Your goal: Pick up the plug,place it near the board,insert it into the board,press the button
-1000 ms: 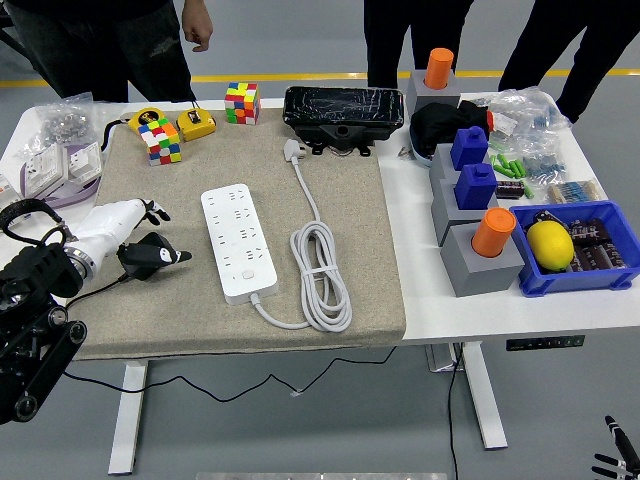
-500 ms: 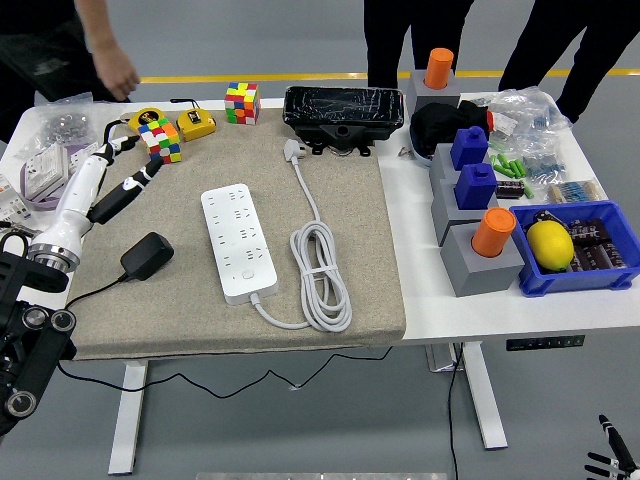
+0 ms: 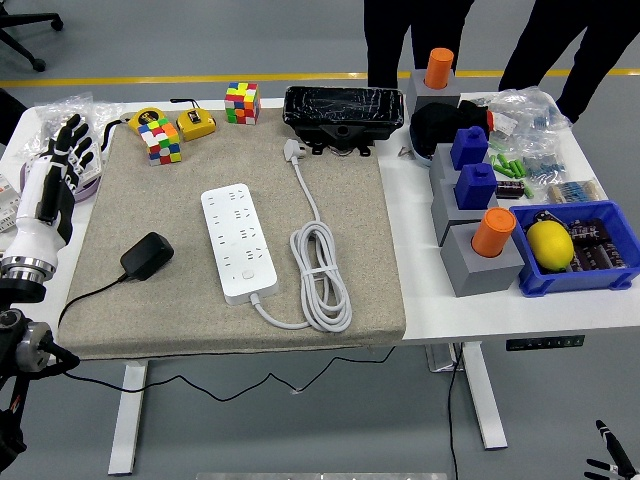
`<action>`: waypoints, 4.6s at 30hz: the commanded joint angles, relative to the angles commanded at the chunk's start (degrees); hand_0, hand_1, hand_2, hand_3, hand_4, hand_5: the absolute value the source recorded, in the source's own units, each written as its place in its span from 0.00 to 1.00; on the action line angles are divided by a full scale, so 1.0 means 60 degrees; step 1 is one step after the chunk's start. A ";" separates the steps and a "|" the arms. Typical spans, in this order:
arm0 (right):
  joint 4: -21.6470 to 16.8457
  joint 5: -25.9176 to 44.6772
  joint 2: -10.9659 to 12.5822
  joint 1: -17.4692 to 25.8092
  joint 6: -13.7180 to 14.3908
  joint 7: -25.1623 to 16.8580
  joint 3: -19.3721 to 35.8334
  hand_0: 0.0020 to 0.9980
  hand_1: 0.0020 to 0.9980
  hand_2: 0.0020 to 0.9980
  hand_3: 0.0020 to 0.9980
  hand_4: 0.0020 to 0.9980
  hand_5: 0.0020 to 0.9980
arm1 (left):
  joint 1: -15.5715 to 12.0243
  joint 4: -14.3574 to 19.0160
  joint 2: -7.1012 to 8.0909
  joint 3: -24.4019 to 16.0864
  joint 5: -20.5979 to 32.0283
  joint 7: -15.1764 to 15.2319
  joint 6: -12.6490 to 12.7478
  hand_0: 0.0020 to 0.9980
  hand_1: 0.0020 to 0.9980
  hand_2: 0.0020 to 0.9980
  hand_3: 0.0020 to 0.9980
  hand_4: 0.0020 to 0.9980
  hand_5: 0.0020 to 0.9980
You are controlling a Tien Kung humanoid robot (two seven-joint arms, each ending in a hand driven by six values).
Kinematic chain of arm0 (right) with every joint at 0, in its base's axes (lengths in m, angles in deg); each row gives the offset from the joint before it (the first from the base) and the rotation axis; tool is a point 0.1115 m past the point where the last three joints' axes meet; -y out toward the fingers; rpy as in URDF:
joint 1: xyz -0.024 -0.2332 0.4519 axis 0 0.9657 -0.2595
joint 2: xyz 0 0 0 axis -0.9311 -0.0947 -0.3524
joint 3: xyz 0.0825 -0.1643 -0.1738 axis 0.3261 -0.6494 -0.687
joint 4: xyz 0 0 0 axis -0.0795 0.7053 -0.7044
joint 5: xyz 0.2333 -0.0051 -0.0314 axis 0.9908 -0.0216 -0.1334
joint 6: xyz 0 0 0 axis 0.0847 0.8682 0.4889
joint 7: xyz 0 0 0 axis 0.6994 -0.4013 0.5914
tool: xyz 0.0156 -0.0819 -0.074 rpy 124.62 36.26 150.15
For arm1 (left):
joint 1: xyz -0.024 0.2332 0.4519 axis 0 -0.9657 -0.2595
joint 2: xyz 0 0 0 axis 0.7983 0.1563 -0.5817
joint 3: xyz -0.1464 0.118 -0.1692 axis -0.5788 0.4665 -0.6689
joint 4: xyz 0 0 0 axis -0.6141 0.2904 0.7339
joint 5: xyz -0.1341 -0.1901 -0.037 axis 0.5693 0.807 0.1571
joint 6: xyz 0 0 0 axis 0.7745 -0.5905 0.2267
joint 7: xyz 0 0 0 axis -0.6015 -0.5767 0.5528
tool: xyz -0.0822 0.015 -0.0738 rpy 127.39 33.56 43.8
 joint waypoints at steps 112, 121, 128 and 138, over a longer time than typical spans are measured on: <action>0.0000 -0.0175 -0.0349 0.0100 0.0015 -0.0210 0.0232 0.80 0.75 0.72 0.74 1.00 1.00 | -0.0332 0.0349 -0.0710 0.0517 -0.1596 -0.0630 0.0714 1.00 0.99 0.91 0.84 1.00 0.80; 0.0000 -0.0367 -0.0352 0.0116 0.0030 -0.0220 0.0373 0.80 0.74 0.72 0.74 1.00 1.00 | -0.0422 0.0695 -0.0716 0.0511 -0.2351 -0.1062 0.0975 0.85 0.87 0.84 0.80 1.00 0.82; 0.0000 -0.0685 -0.0328 0.0116 -0.0104 -0.0228 0.0548 0.81 0.76 0.74 0.77 1.00 1.00 | -0.0433 0.0723 -0.0710 0.0502 -0.2568 -0.1073 0.0967 0.84 0.87 0.84 0.81 1.00 0.78; 0.0000 -0.0866 -0.0287 0.0138 -0.0195 -0.0232 0.0564 0.82 0.77 0.76 0.78 1.00 1.00 | -0.0540 0.0707 -0.0727 0.0555 -0.2458 -0.0978 0.0917 0.84 0.87 0.84 0.81 1.00 0.75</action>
